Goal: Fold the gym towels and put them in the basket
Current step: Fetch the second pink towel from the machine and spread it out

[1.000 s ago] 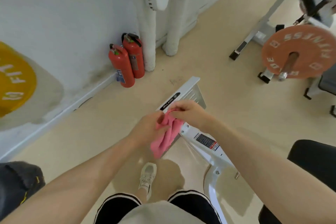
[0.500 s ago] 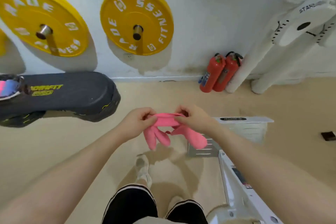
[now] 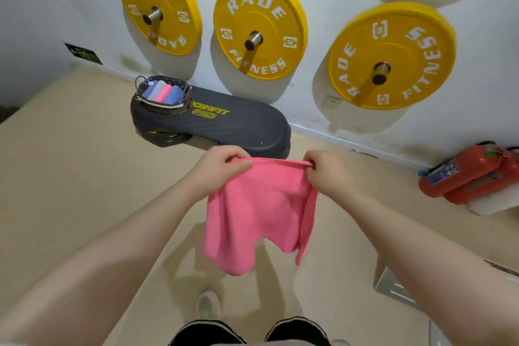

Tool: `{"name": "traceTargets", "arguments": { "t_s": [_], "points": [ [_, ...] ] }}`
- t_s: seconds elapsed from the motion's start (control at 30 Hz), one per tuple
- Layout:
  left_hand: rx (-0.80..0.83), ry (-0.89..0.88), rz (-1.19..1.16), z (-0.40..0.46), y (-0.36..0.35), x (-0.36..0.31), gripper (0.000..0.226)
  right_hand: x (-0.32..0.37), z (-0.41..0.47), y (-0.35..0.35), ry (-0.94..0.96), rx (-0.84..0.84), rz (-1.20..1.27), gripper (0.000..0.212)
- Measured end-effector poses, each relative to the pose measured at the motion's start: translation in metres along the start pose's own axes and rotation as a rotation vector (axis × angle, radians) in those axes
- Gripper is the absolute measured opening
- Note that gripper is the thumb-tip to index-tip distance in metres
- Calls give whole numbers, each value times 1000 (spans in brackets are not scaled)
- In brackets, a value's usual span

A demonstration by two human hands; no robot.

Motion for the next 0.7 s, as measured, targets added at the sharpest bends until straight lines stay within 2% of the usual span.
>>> {"name": "traceTargets", "arguments": {
  "t_s": [0.07, 0.17, 0.27, 0.37, 0.5, 0.7],
  "points": [
    [15, 2, 28, 11, 41, 20, 17, 22, 27, -16, -55, -66, 28, 20],
    [48, -20, 136, 28, 92, 43, 22, 64, 66, -38, -13, -114, 9, 18],
    [80, 84, 194, 47, 134, 73, 9, 92, 95, -42, -12, -199, -3, 19],
    [61, 123, 279, 76, 171, 95, 10, 103, 130, -47, -7, -173, -135, 23],
    [-82, 8, 237, 124, 220, 101, 9, 102, 194, -62, -4, -80, -248, 32],
    [-69, 76, 375, 264, 263, 133, 6, 48, 303, -79, -124, -132, -154, 29]
  ]
}}
Point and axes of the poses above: each hand's wrist, its own z-axis towards the middle knuckle, its own y-axis out of the back of the hand, x = y × z, the point moved 9 cm from there along z, towards the middle knuckle, and after that the axes turned 13 degrees about y, right-handed, at the moved point
